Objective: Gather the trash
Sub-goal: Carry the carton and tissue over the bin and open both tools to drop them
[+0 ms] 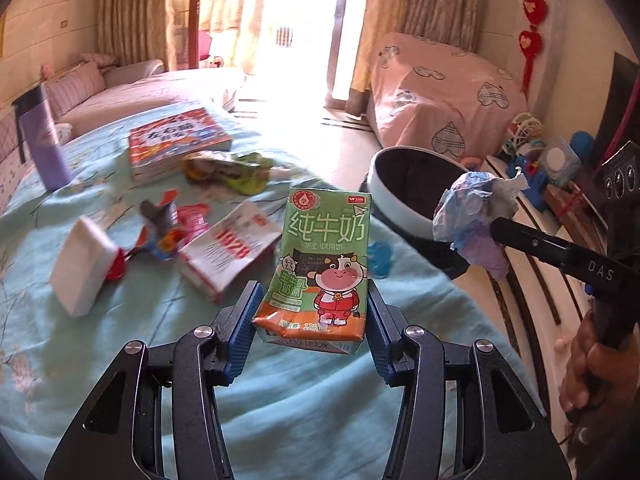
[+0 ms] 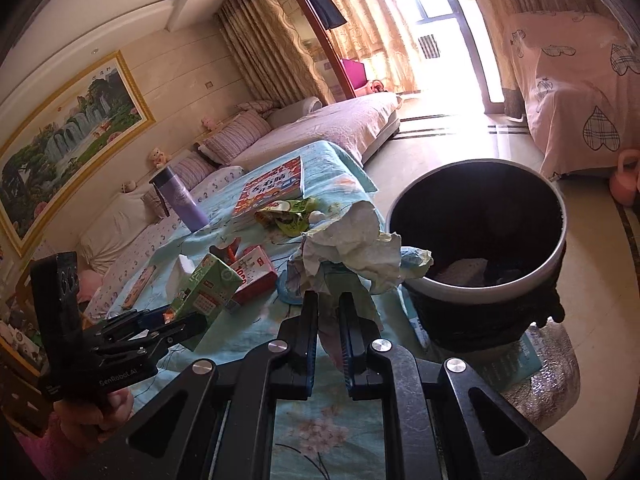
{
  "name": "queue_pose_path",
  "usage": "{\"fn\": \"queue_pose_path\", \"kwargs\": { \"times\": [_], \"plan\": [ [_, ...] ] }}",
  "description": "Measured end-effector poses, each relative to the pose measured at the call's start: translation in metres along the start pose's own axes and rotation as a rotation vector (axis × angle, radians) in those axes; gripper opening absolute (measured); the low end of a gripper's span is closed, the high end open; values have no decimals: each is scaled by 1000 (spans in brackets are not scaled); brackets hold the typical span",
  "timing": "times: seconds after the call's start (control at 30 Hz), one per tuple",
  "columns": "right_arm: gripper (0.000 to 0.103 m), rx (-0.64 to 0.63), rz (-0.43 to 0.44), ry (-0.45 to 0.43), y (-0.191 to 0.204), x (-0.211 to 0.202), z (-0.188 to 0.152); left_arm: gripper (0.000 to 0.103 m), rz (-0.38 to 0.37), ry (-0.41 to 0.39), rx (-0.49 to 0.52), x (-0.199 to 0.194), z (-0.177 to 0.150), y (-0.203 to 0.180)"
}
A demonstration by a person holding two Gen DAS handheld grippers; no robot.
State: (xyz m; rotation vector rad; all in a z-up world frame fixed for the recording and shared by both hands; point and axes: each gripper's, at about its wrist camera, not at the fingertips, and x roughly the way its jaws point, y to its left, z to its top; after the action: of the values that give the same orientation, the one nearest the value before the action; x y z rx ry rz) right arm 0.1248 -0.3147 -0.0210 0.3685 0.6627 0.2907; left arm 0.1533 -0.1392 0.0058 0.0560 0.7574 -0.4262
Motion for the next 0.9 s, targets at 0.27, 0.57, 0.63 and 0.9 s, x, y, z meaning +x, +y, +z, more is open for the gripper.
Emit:
{"fn": "queue_pose_path", "kwargs": {
  "times": [0.27, 0.57, 0.63, 0.9],
  "plan": [
    [10, 29, -53, -25, -29, -10, 7, 49, -28, 1, 51, 23, 24, -42],
    [10, 46, -91, -39, -51, -11, 19, 49, -53, 25, 68, 51, 47, -67],
    [10, 50, -96, -43, -54, -11, 23, 49, -55, 30, 71, 56, 51, -71],
    [10, 52, -123, -25, -76, 0, 38, 49, -58, 53, 99, 82, 74, -93]
  ]
}}
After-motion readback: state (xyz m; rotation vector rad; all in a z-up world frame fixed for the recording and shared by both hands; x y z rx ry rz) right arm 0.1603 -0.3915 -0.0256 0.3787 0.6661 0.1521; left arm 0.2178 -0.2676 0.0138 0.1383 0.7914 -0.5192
